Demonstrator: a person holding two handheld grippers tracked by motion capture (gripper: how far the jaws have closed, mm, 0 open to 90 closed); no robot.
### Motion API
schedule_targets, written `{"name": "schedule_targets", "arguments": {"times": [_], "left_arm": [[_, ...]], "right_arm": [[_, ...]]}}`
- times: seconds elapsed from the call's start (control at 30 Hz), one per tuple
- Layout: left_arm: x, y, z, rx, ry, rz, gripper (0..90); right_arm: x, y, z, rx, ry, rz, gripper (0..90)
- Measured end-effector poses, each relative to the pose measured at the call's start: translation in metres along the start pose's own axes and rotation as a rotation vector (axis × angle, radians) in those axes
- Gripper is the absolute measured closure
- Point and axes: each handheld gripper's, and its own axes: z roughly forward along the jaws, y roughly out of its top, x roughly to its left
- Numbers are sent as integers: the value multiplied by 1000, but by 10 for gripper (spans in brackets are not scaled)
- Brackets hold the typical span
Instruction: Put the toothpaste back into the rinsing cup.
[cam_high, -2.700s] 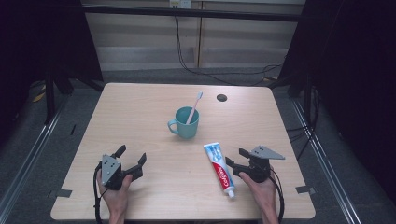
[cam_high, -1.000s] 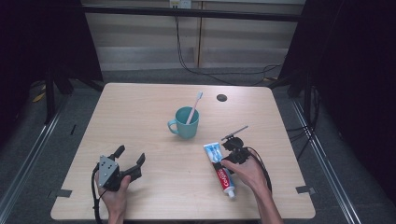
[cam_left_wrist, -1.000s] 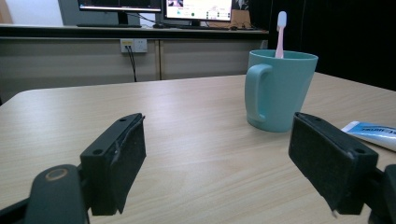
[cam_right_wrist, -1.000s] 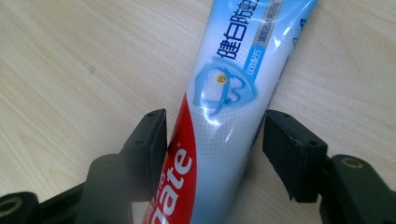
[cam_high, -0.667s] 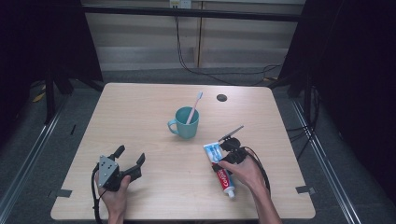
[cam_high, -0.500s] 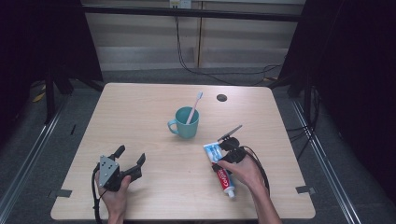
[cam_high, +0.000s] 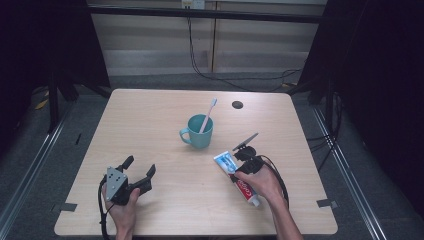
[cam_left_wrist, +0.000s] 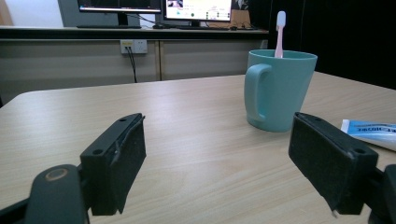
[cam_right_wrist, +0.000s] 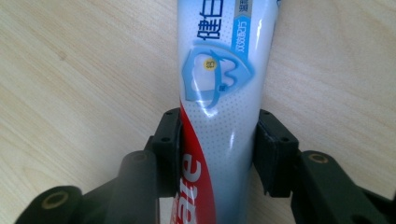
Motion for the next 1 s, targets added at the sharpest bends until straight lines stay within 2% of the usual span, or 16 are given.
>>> {"name": "schedule_targets", "arguments": {"times": [0.17, 0.5, 0.73, 1.0], "left_arm": [[0, 0, 0, -2, -1, -5, 188], [0, 0, 0, 3, -4, -2, 189], [0, 0, 0, 3, -4, -3, 188], [0, 0, 0, 2, -4, -2, 188]], "right_arm": [[-9, -2, -2, -15, 61, 22, 671], [-8, -4, -5, -34, 67, 27, 726], [-6, -5, -6, -43, 62, 10, 733], [-5, -7, -6, -61, 94, 20, 733]]}}
